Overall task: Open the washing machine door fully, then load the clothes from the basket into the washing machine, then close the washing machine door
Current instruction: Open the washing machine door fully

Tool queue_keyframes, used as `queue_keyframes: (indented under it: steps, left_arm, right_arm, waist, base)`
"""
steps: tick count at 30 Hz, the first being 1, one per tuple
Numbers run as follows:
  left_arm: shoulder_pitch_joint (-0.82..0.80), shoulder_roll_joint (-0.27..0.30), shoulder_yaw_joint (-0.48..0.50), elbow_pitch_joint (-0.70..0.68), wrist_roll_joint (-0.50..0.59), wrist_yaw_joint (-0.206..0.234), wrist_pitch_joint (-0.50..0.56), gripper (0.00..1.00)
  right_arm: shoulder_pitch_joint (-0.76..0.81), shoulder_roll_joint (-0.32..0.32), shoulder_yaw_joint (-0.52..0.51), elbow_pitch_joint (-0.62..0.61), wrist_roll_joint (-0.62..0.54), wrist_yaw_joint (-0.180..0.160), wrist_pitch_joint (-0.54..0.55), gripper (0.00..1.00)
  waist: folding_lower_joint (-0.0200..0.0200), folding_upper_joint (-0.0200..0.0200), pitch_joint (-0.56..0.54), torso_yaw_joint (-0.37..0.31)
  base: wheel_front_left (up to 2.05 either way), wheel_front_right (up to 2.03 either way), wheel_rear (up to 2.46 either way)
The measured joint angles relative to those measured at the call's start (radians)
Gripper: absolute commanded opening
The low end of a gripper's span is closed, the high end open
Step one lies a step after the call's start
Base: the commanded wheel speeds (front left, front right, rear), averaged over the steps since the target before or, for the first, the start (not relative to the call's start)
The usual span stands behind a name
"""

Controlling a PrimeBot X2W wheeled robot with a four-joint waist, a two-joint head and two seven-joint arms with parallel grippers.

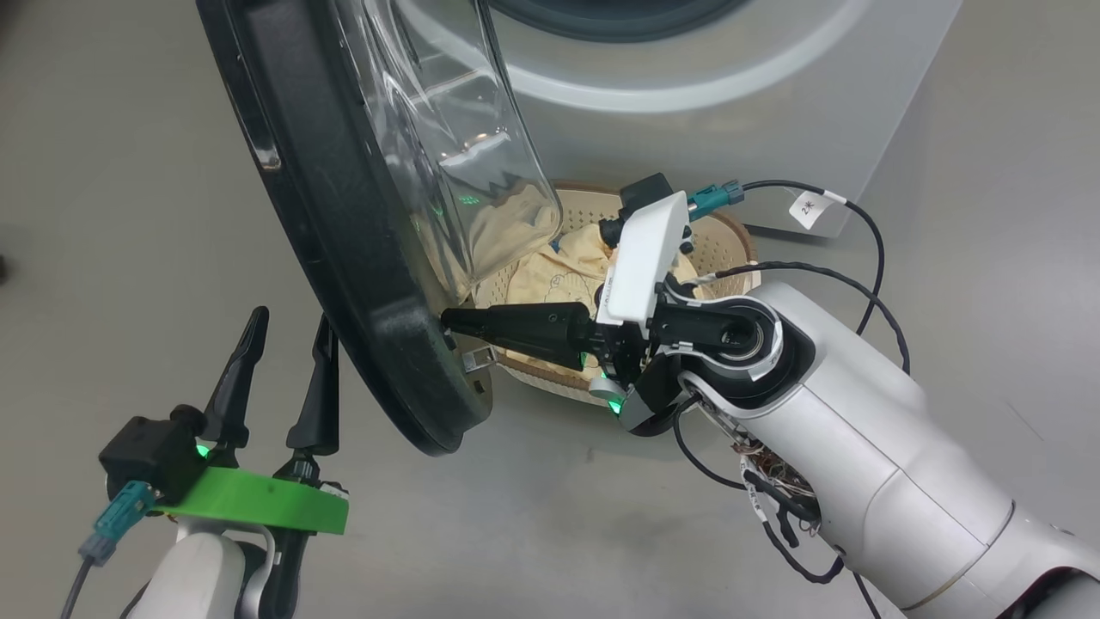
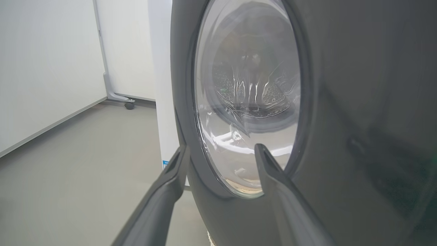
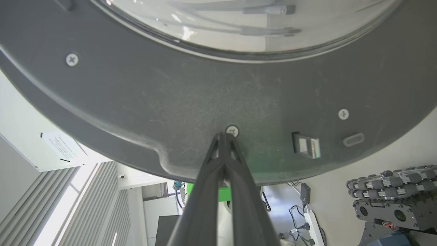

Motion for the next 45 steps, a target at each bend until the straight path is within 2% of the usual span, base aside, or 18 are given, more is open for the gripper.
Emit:
queue_keyframes:
  steps: [7, 15, 29, 37, 45]
  left_arm:
    - [0.001, -0.003, 0.009, 0.004, 0.000, 0.000, 0.000, 1.00]
    - [0.026, 0.003, 0.067, 0.013, 0.002, 0.000, 0.000, 1.00]
    - [0.090, 0.023, 0.135, 0.038, 0.015, 0.000, 0.000, 1.00]
    - [0.136, 0.049, 0.172, 0.040, 0.041, 0.000, 0.000, 1.00]
    - [0.184, 0.047, 0.234, 0.038, 0.048, 0.000, 0.000, 1.00]
  right_arm:
    - [-0.003, 0.000, 0.042, -0.002, 0.030, 0.013, -0.043, 0.00]
    - [-0.006, 0.006, 0.054, 0.015, 0.075, 0.048, -0.090, 0.00]
    - [0.009, 0.007, 0.048, 0.066, 0.094, 0.109, -0.142, 0.00]
    - [0.082, 0.010, 0.041, 0.080, 0.105, 0.142, -0.170, 0.00]
    - [0.160, 0.013, -0.009, 0.079, 0.119, 0.172, -0.235, 0.00]
  waist:
    - [0.0000, 0.0000, -0.005, 0.005]
    - [0.0000, 0.0000, -0.022, -0.019]
    - [0.0001, 0.0000, -0.082, -0.110]
    - [0.0000, 0.0000, -0.133, -0.168]
    - [0.0000, 0.0000, -0.187, -0.227]
  base:
    - [0.00, 0.00, 0.00]
    - [0.00, 0.00, 0.00]
    - [0.00, 0.00, 0.00]
    - [0.00, 0.00, 0.00]
    - [0.00, 0.00, 0.00]
